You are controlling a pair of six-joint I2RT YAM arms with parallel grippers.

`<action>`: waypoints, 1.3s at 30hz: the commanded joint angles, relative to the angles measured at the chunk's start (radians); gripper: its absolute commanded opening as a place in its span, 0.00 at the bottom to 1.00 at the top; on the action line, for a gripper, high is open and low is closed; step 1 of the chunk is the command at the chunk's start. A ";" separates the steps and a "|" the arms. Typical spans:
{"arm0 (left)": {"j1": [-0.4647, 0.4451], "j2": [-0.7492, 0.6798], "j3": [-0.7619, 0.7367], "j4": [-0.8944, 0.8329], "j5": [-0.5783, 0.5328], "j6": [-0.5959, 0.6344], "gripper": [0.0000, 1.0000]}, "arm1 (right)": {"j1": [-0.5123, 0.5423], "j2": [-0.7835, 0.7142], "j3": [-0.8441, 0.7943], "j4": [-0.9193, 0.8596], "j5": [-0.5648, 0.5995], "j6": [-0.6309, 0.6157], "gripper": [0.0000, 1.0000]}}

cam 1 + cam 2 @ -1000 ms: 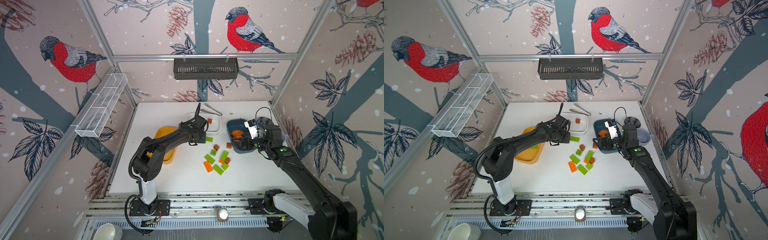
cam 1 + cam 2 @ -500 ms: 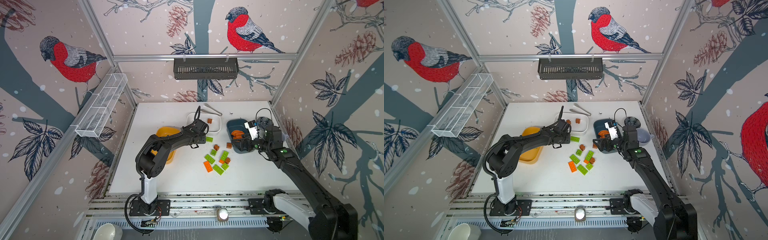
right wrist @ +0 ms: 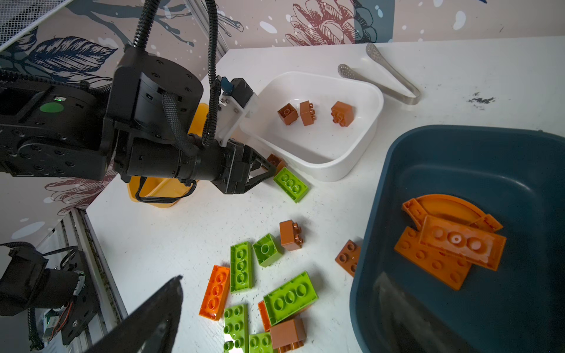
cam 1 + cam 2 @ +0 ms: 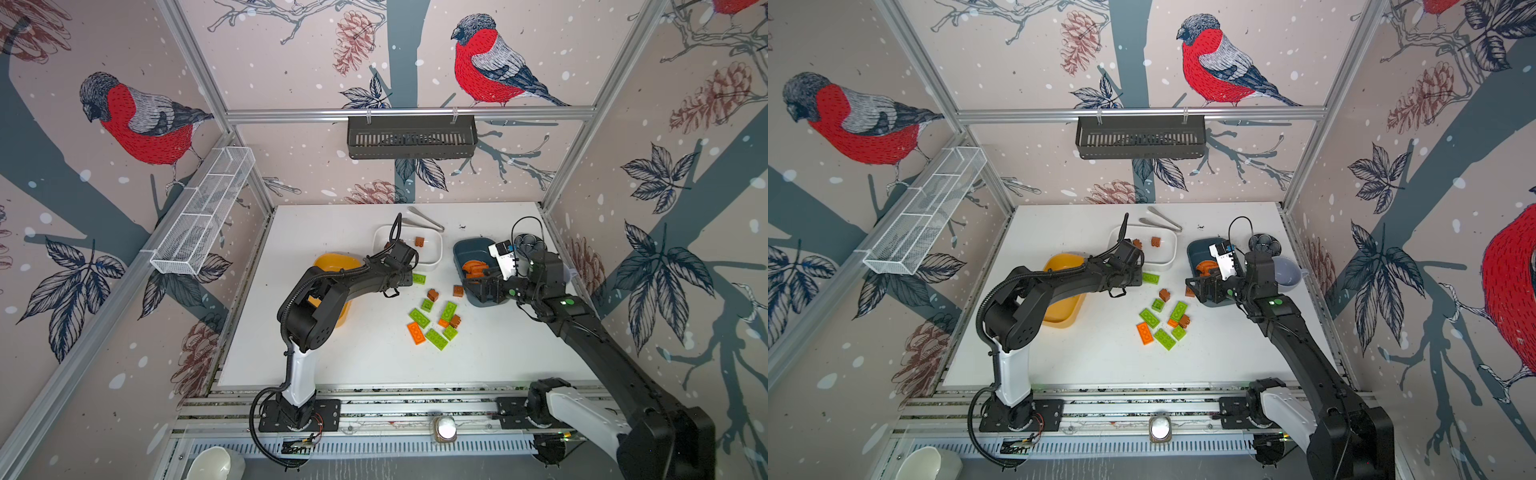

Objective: Sort the legos into containers by color
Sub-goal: 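Lower the left gripper onto a brown brick beside the white tray and grasp it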

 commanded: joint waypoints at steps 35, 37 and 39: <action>0.001 0.056 0.056 -0.011 -0.110 0.060 0.40 | 0.002 0.027 0.017 0.022 -0.022 -0.007 0.99; 0.001 0.046 0.053 -0.021 -0.118 0.056 0.38 | 0.002 0.028 0.022 0.018 -0.022 -0.009 1.00; 0.001 0.029 0.047 -0.028 -0.126 0.056 0.38 | 0.000 0.027 0.022 0.016 -0.022 -0.010 0.99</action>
